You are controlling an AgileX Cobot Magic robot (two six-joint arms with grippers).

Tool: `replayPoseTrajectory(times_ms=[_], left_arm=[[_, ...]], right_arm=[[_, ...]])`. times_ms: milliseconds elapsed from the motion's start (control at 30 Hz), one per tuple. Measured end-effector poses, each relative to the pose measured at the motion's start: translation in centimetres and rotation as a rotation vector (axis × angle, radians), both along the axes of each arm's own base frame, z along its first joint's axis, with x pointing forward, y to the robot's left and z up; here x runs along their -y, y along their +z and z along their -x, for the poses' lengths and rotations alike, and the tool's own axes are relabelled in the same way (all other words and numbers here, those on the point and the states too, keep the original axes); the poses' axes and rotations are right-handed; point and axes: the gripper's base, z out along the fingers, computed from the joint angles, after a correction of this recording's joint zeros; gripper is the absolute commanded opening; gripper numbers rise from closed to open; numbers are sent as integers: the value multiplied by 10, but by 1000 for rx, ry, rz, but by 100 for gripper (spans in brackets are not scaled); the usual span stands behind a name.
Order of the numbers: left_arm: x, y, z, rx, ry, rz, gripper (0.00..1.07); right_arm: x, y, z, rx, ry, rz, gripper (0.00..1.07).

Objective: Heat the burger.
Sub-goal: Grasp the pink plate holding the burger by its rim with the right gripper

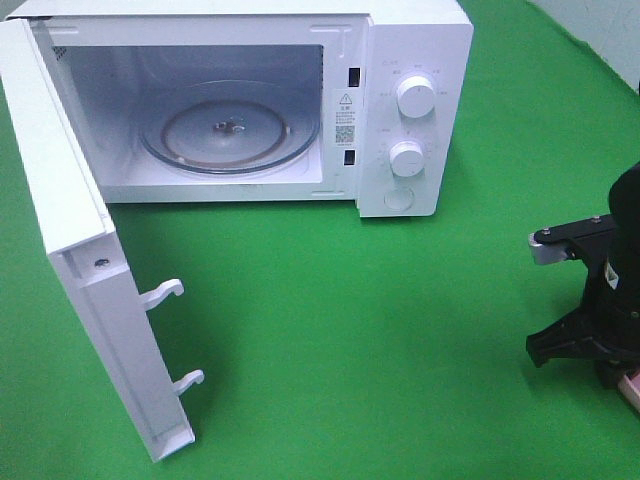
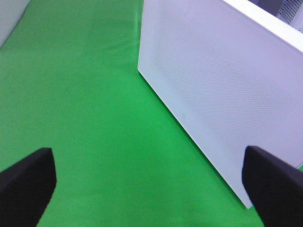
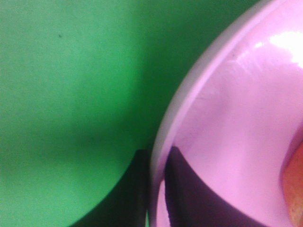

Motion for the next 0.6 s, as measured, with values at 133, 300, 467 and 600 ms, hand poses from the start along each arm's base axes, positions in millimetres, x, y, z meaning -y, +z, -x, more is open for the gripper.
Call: replayPoseTrajectory(times_ms=[133, 300, 467, 600], left_arm=[[0, 0, 0, 0, 0, 0, 100], [0, 0, 0, 0, 0, 0, 100], [0, 0, 0, 0, 0, 0, 100], [0, 0, 0, 0, 0, 0, 100]], right_arm=[[2, 4, 1, 5, -9, 18, 0], [3, 11, 4, 16, -4, 48, 0], [-1, 14, 7, 11, 9, 71, 0], [-5, 14, 8, 9, 20, 88, 0]])
